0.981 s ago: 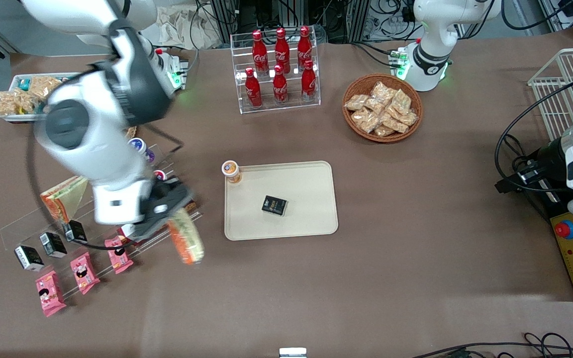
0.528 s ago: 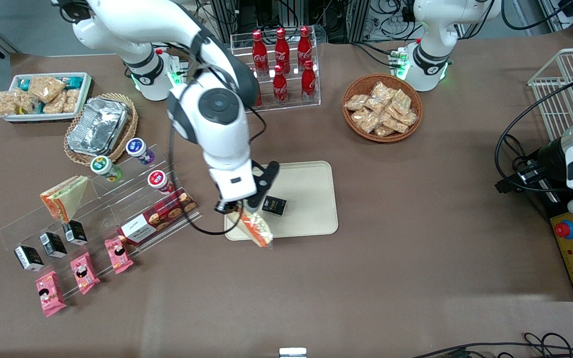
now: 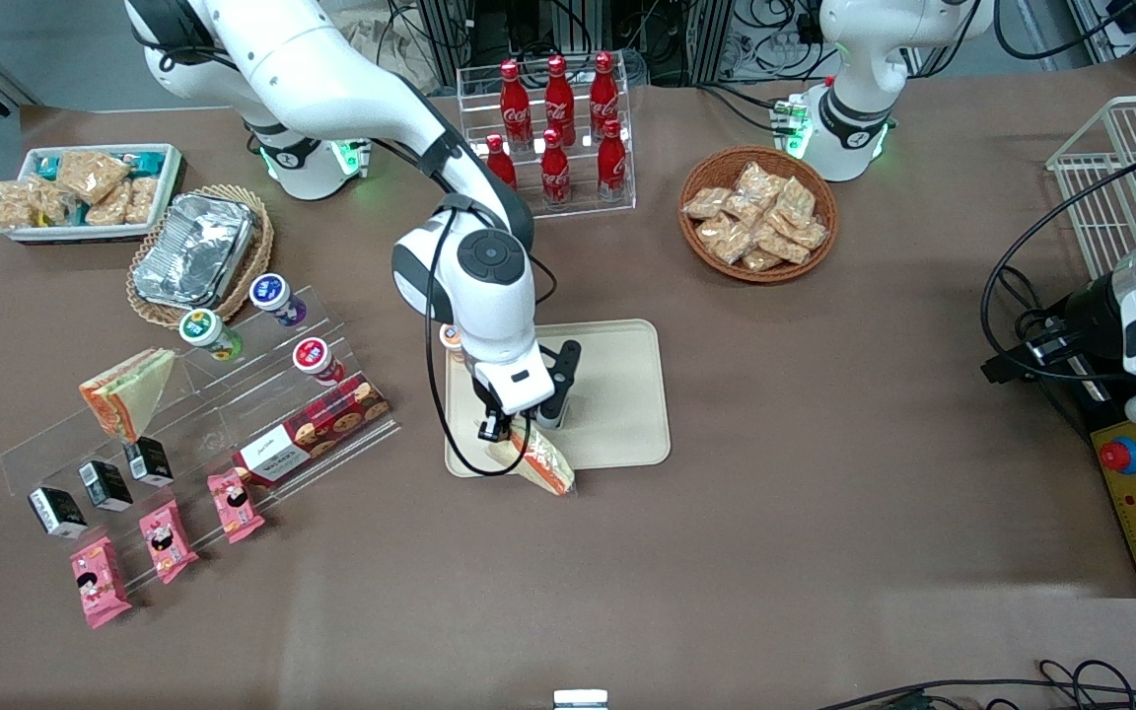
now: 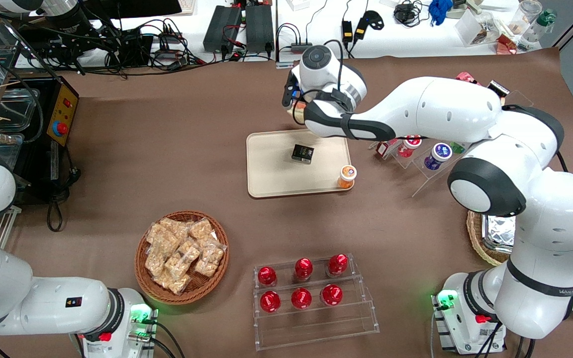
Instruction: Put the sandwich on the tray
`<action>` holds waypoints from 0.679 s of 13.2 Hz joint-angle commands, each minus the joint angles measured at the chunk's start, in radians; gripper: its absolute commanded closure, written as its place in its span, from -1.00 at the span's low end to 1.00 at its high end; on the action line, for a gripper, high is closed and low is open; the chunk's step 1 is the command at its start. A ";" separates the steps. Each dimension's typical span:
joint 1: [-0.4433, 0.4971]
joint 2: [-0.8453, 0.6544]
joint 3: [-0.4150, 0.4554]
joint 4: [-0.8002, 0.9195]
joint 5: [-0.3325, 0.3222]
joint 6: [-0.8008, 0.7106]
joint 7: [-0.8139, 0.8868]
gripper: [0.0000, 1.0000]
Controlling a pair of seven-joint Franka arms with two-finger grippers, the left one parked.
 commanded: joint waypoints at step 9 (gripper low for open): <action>0.042 -0.014 -0.008 -0.176 -0.015 0.202 0.017 0.69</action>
